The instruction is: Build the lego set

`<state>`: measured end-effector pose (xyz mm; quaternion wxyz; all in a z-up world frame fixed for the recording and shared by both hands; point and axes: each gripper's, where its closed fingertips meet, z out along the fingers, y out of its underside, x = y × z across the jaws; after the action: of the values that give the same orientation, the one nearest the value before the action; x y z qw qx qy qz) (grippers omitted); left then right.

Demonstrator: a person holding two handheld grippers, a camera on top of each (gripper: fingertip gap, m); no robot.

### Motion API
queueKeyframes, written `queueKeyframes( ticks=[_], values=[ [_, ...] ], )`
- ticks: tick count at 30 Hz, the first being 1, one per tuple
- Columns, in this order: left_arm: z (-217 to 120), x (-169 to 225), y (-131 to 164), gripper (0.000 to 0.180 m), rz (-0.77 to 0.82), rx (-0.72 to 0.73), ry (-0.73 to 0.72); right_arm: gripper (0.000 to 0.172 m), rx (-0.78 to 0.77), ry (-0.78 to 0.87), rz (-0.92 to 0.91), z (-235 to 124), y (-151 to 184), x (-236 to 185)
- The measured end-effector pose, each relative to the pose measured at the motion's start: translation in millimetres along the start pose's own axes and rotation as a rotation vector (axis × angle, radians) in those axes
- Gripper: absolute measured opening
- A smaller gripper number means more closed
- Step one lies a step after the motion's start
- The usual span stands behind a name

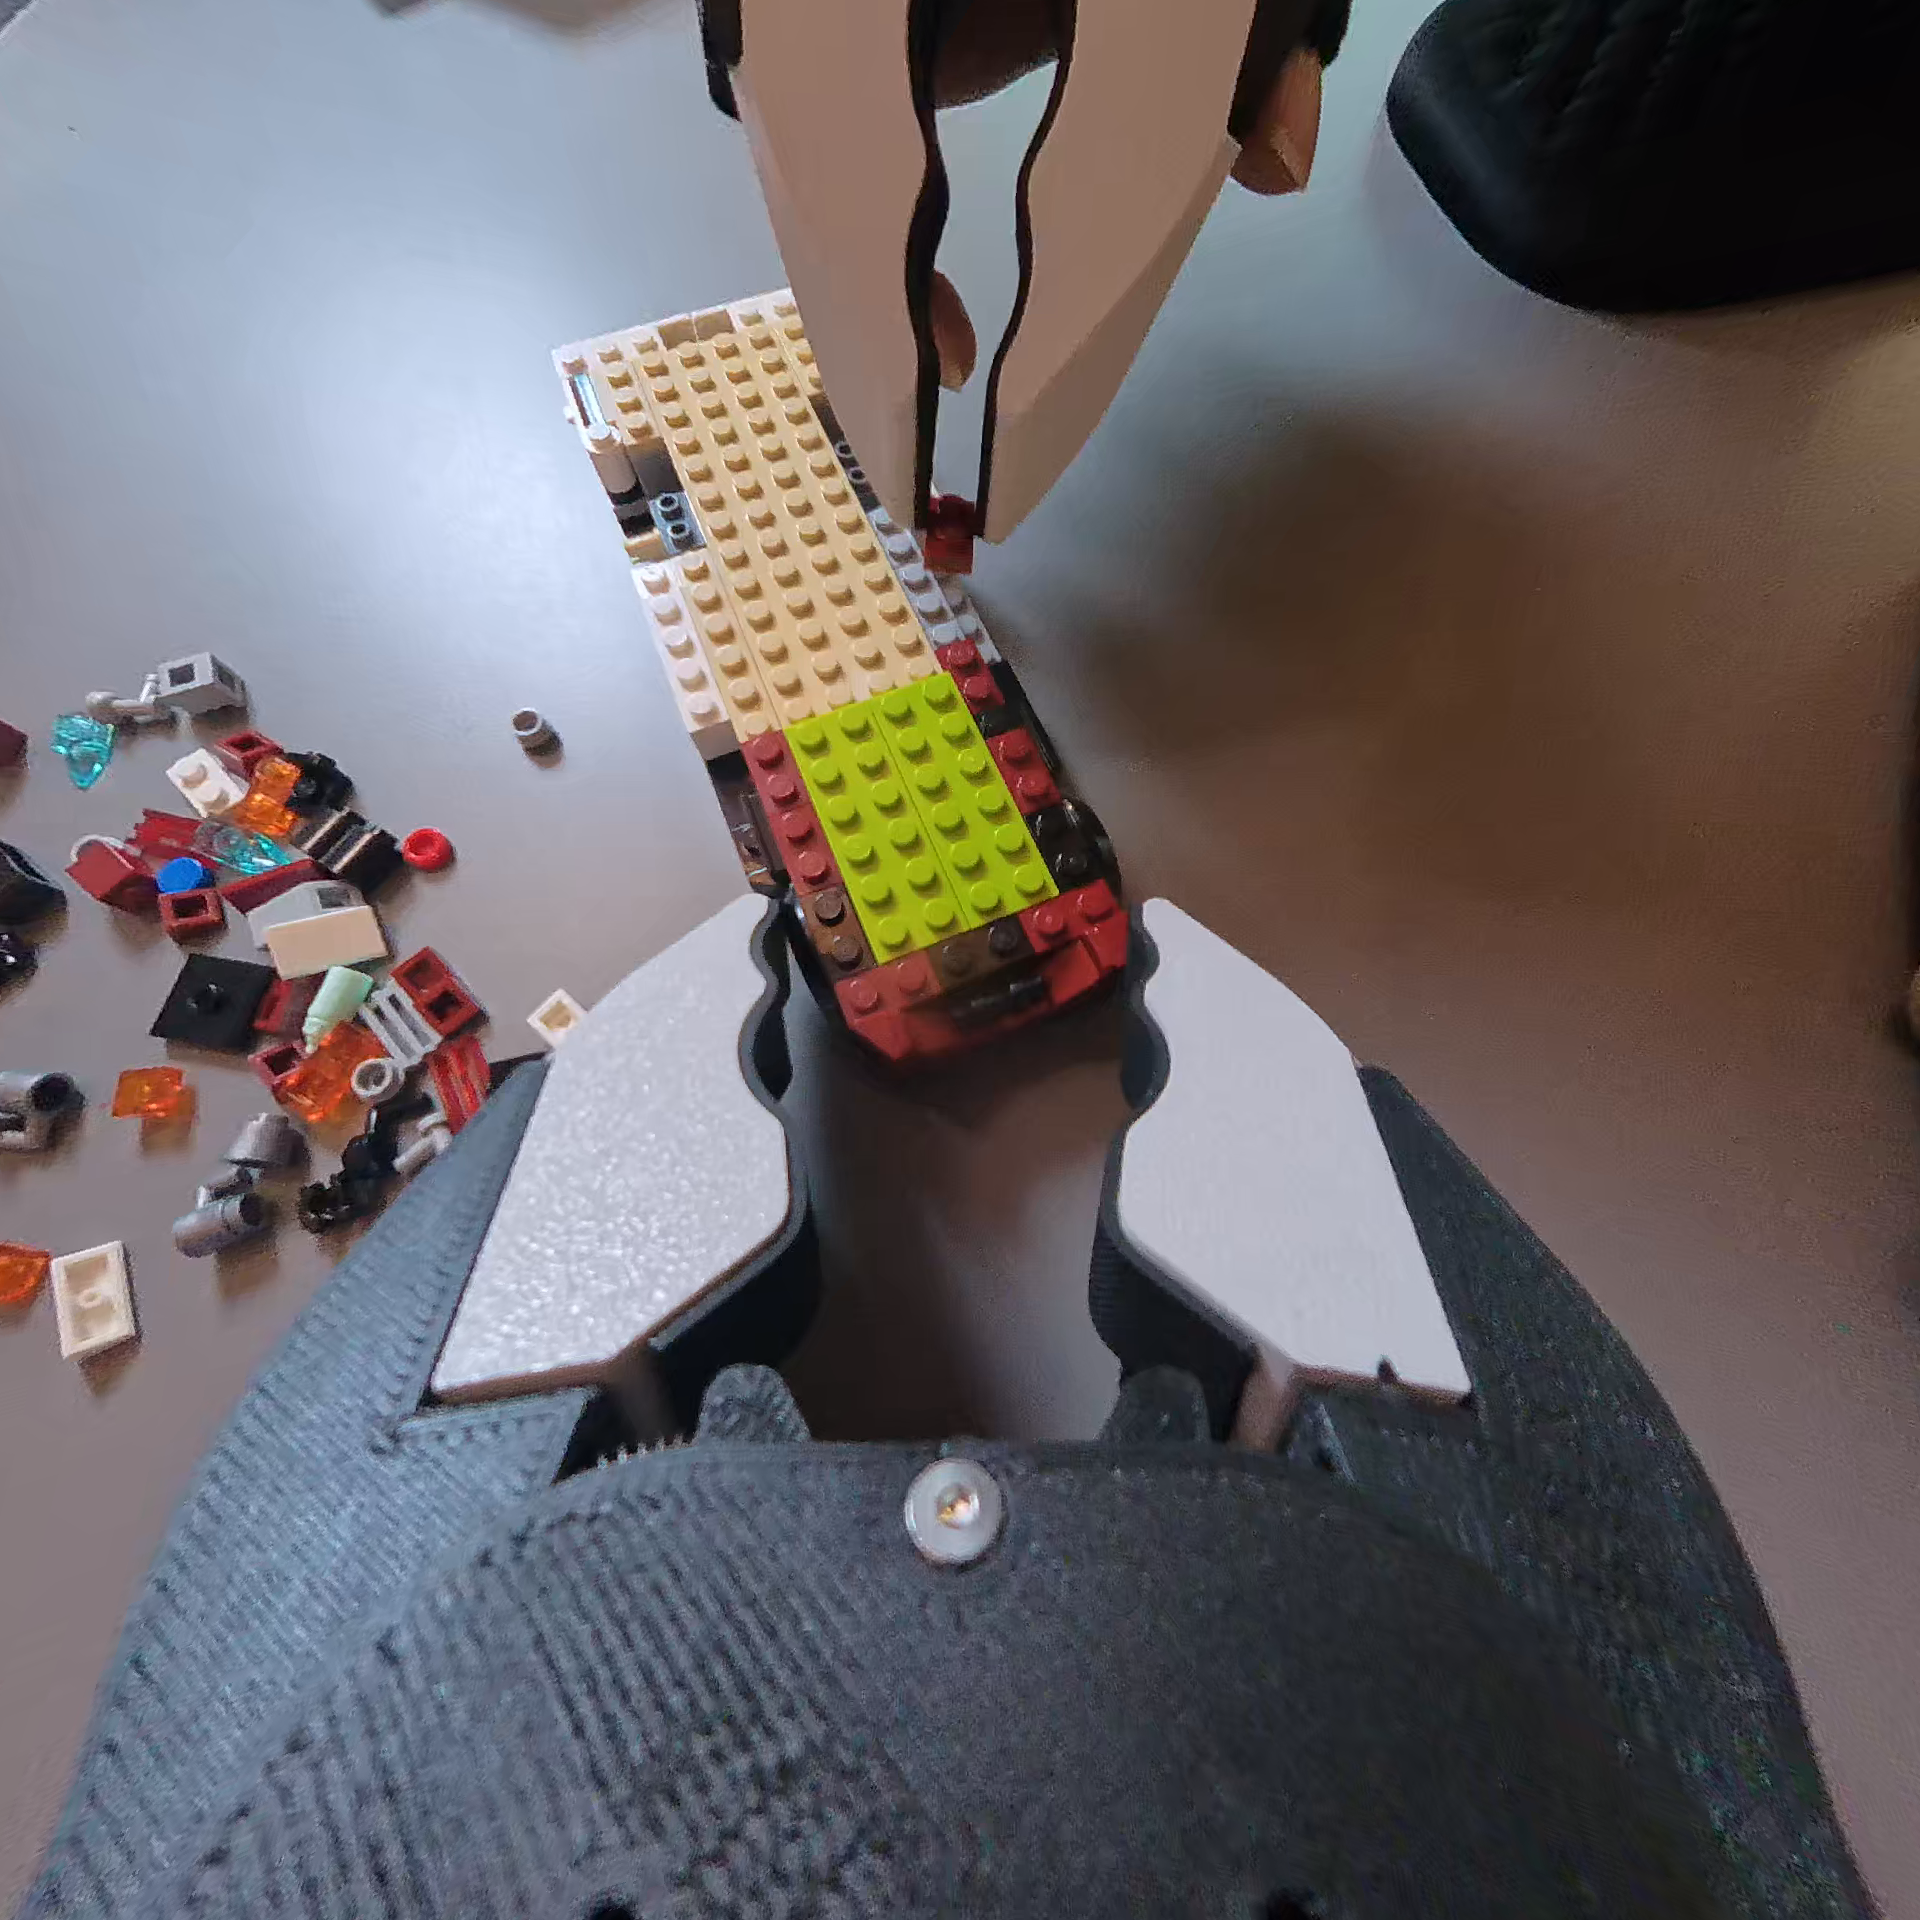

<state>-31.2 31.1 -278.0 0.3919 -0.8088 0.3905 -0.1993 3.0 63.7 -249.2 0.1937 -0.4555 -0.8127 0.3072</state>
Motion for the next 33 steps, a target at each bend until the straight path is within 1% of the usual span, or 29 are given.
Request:
queueKeyframes(
  ticks=[3, 7, 14, 24, 33],
  values=[
    [-2, 1, 2, 0.062, 0.022, -0.001, 0.016, 0.008, -0.006, 0.003, 0.008, -5, 3, 2],
    [-3, 5, 3, 0.062, 0.038, 0.002, 0.043, 0.008, 0.005, -0.019, 0.004, -7, -3, -5],
    [-4, 9, 3, 0.062, 0.055, 0.004, 0.066, 0.008, -0.038, -0.071, -0.062, 14, -9, -24],
    [-5, 10, 5, 0.062, 0.065, 0.004, 0.076, 0.008, -0.141, -0.072, -0.105, 23, -1, -24],
    [-7, 11, 6, 0.062, 0.075, 0.003, 0.091, 0.008, -0.165, -0.066, -0.085, 17, 8, -20]
  ],
)
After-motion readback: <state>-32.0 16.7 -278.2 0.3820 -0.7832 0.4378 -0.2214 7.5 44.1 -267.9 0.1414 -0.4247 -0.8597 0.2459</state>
